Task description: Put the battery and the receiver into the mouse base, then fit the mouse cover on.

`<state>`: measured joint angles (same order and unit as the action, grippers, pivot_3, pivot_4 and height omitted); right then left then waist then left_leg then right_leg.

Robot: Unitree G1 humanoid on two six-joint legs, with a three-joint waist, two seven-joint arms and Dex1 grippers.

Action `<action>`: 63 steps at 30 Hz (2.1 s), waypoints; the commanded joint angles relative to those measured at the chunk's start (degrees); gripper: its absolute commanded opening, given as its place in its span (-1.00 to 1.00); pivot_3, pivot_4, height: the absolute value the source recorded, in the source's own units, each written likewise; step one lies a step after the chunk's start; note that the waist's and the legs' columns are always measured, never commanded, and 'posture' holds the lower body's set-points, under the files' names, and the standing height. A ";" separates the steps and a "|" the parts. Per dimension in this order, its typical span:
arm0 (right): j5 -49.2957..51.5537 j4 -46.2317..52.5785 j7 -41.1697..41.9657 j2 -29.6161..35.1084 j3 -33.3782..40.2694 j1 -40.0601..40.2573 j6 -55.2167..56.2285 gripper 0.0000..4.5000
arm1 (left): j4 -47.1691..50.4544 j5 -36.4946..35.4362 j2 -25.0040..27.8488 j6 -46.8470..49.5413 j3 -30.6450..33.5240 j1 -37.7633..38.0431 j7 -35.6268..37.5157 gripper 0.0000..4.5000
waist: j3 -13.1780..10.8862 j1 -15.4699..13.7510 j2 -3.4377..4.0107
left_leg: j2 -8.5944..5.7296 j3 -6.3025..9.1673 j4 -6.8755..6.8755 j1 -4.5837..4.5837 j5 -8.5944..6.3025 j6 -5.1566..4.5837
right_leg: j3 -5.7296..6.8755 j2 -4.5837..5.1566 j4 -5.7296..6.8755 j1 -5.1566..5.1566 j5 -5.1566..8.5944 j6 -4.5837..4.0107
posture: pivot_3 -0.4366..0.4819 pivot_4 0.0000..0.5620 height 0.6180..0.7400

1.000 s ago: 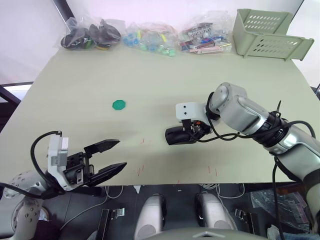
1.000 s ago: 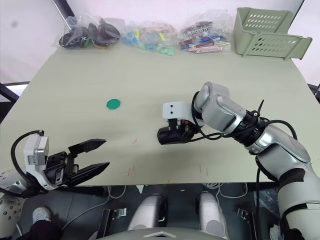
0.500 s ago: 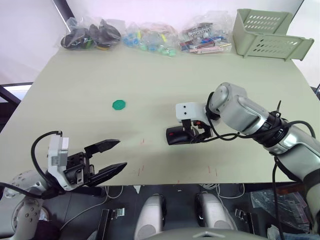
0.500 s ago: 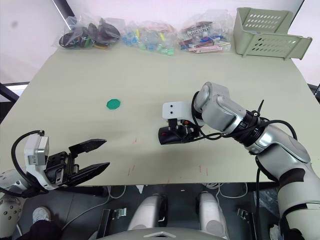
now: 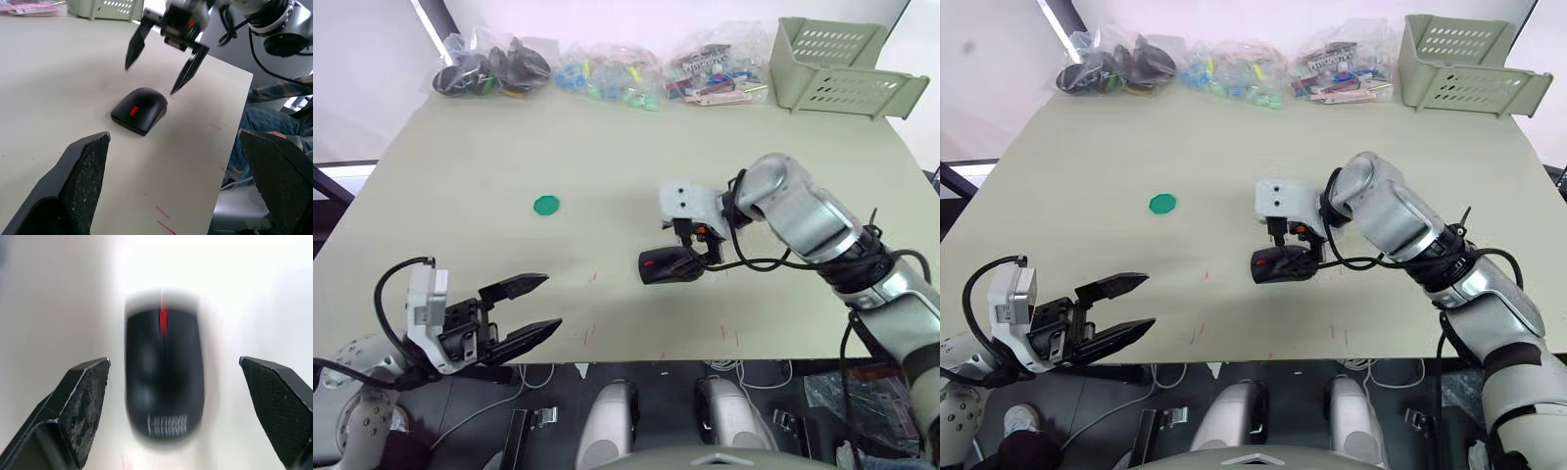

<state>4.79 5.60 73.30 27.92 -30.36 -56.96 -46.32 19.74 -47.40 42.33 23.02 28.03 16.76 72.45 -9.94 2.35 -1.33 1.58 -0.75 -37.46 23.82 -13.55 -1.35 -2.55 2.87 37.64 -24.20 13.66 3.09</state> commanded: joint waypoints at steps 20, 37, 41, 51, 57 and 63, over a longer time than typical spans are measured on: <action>2.33 -5.92 -11.40 -8.71 1.91 8.70 8.17 0.00 | 0.25 -0.94 1.49 -0.43 1.88 -1.18 1.05 1.00 | 0.00 0.02 0.00 | 0.00 -0.15 -0.01 -0.01 0.00 0.00 | 0.01 -0.04 0.04 0.00 0.01 -0.01 | -0.05 -0.47 1.00; 1.46 -9.09 -11.36 -10.09 1.40 8.33 10.07 -0.32 | -0.94 -0.39 1.42 -1.53 2.56 -0.61 2.20 1.00 | 0.00 0.02 0.00 | 0.00 -0.15 -0.01 -0.02 0.00 0.00 | 0.01 -0.05 0.05 0.00 0.01 -0.01 | -0.05 -0.47 1.00; 0.78 -9.70 -11.18 -10.00 0.97 8.59 10.55 -0.32 | -1.33 -0.26 1.31 -1.99 2.35 -0.65 2.46 1.00 | 0.00 0.02 0.00 | 0.00 -0.16 -0.01 -0.01 0.00 0.00 | 0.01 -0.04 0.04 0.00 0.01 -0.01 | -0.05 -0.47 1.00; -4.90 -16.44 -9.38 -7.56 -4.37 10.20 13.63 -0.32 | -2.81 0.26 1.19 -3.23 1.69 -1.01 3.28 1.00 | 0.05 -0.17 -0.06 | -0.01 -0.16 -0.01 -0.09 0.00 0.00 | 0.02 -0.03 0.03 0.08 0.01 -0.02 | -0.05 -0.47 1.00; 9.44 -6.20 -10.04 -8.21 13.97 14.21 14.15 -0.32 | -2.75 0.31 1.01 -3.41 1.53 -1.14 3.24 1.00 | 0.05 -0.46 -0.09 | -0.02 -0.16 -0.05 -0.05 0.00 0.00 | 0.02 0.03 -0.02 0.11 0.01 -0.02 | -0.05 -0.47 1.00; 15.49 -0.03 -12.57 -6.58 23.46 26.00 17.32 -0.32 | -2.93 0.29 0.66 -3.61 1.16 -1.37 3.23 1.00 | 0.07 -0.39 -0.13 | 0.00 -0.11 0.05 -0.04 0.00 0.00 | 0.07 -0.01 -0.04 0.09 0.01 0.00 | -0.05 -0.47 1.00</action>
<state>18.03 3.51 61.82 20.92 -9.94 -32.75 -30.10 16.45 -46.77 43.03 20.36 28.62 15.36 75.27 -9.87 1.96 -1.46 1.59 -0.81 -37.41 23.76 -13.55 -1.35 -2.43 2.85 37.59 -24.07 13.69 3.08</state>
